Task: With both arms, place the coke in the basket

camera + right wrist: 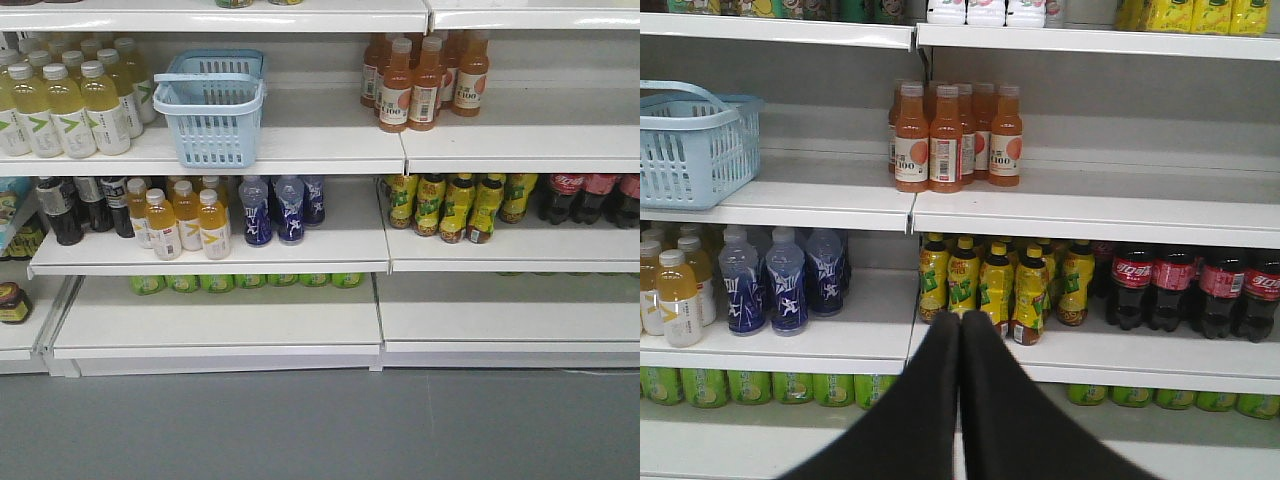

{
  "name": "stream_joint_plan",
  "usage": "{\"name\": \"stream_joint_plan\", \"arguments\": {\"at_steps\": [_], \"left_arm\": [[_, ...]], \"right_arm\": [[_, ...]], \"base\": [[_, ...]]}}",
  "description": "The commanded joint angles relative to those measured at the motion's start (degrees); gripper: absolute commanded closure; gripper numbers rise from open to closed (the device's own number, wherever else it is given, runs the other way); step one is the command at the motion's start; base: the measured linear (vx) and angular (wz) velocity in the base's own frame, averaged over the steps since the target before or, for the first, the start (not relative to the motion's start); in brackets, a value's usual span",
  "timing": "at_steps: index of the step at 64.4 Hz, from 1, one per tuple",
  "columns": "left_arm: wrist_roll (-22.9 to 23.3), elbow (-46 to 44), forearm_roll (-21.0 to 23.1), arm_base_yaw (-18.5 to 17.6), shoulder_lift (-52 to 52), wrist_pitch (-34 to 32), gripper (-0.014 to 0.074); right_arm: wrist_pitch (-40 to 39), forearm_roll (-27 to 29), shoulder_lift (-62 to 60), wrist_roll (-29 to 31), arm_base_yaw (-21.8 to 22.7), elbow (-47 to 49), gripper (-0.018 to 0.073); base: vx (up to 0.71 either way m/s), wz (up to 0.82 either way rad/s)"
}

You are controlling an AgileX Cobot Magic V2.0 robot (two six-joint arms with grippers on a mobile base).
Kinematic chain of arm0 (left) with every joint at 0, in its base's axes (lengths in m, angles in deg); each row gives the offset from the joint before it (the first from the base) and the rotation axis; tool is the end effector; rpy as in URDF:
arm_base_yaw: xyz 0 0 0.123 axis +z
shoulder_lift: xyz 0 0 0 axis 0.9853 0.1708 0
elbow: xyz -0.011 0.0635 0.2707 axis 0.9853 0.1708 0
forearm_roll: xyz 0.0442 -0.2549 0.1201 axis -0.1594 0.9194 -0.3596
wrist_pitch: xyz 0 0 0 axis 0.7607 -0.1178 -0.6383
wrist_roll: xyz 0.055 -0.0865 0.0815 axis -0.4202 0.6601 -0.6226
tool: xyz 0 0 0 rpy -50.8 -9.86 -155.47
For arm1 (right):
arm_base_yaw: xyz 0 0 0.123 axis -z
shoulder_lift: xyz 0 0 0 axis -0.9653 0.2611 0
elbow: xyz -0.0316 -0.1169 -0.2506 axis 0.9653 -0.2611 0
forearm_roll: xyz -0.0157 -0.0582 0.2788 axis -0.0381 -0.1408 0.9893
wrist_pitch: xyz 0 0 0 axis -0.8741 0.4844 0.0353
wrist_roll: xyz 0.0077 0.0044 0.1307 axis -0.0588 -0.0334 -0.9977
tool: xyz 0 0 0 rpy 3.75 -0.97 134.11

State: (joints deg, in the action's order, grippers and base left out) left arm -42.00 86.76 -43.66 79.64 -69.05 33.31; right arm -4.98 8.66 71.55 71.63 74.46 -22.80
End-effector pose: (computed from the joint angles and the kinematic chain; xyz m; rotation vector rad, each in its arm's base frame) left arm 0.1378 -0.0011 0.1865 -0.0717 1.6364 -0.0796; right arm 0.1374 -0.0005 0.1920 -0.0520 1.6123 -0.0551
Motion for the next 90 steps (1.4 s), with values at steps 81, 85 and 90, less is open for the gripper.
{"name": "stream_joint_plan", "arguments": {"at_steps": [81, 85, 90], "left_arm": [[0.04, -1.92, 0.50, 0.06, -1.07, -4.51, 0.0602], [0.04, -1.92, 0.50, 0.06, -1.07, -4.51, 0.0602], [0.04, -1.92, 0.50, 0.06, -1.07, -4.51, 0.0602]], "right_arm": [[-4.11, -0.25, -0.70, 0.37, 0.28, -0.44, 0.0569], [-4.11, -0.25, -0.70, 0.37, 0.28, -0.44, 0.0569], [-4.11, -0.25, -0.70, 0.37, 0.28, -0.44, 0.0569]], "base": [[0.16, 0.03], [0.12, 0.01], [0.12, 0.01]]}}
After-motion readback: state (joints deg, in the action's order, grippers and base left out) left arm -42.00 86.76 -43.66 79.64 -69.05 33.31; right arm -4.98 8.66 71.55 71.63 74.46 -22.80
